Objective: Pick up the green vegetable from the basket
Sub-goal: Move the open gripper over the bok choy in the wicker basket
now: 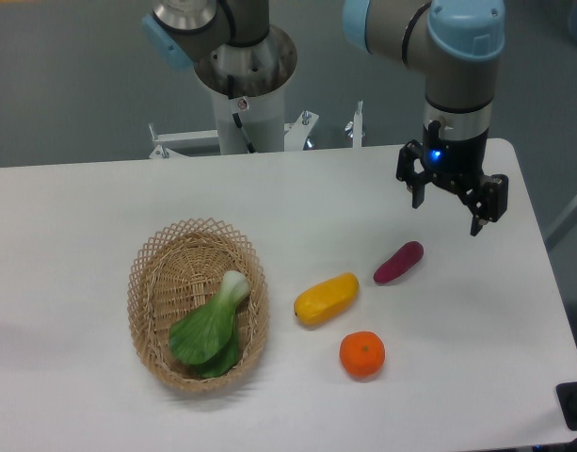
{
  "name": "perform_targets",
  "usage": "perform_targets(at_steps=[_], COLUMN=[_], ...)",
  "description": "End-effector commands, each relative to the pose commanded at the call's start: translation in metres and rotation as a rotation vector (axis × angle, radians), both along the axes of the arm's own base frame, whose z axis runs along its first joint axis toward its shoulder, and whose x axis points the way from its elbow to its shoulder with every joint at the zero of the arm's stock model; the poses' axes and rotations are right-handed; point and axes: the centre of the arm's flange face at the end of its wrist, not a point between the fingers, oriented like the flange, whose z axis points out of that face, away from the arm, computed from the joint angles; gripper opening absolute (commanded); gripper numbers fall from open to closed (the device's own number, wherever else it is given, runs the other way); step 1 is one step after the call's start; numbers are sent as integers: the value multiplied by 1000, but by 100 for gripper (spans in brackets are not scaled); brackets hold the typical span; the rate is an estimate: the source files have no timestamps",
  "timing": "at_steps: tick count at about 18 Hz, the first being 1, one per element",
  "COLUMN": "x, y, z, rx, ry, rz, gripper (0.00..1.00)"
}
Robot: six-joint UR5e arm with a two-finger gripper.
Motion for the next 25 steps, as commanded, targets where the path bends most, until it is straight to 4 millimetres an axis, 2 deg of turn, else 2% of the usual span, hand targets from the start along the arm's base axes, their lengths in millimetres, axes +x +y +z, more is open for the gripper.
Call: perform_targets(at_steps=[9, 12, 14, 20, 23, 25], x=[8, 17, 24, 58, 90, 109], y=[8, 10, 16, 48, 82, 96], z=[-9, -29, -34, -51, -61, -65], rx=[32, 50, 73, 76, 96, 97], ry=[25, -11, -13, -59, -112, -131], rz=[-17, 44, 91, 93, 181, 206], gripper=[100, 100, 100, 100, 100, 100])
